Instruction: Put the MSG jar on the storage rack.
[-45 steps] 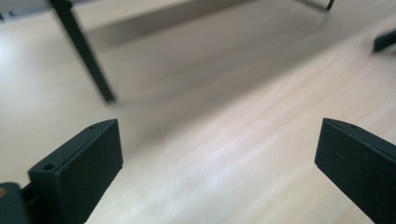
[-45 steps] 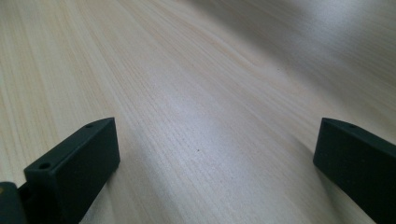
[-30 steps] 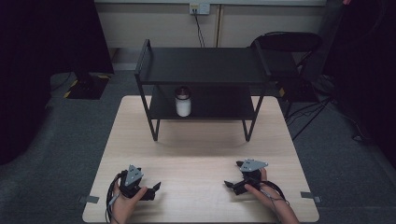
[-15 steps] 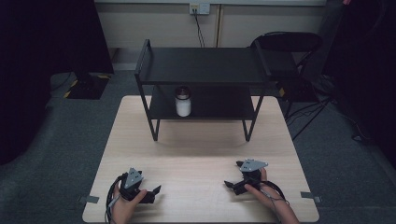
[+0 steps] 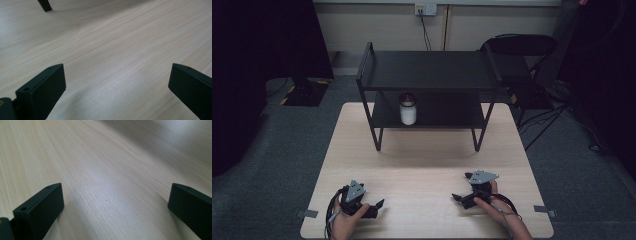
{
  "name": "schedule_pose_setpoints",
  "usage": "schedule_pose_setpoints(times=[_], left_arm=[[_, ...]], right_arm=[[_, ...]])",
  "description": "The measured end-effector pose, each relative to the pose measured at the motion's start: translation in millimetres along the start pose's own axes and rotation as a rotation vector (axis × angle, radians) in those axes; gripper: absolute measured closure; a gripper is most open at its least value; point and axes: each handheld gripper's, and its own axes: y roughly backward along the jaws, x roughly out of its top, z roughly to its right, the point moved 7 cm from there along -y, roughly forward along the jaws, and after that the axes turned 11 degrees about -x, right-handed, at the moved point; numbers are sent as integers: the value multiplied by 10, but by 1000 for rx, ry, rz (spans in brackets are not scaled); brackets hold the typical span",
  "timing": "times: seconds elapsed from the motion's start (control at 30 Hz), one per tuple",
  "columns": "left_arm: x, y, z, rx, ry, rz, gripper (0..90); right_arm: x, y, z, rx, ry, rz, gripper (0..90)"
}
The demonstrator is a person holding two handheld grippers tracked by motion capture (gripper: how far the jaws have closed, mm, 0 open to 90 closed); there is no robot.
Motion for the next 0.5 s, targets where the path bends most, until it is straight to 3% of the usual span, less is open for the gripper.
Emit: schedule_pose_setpoints(times=[0.5], left_arm=[[-3, -14, 7, -12, -1, 4, 5]], right_arm=[[0, 0, 0, 0, 0, 0, 0]])
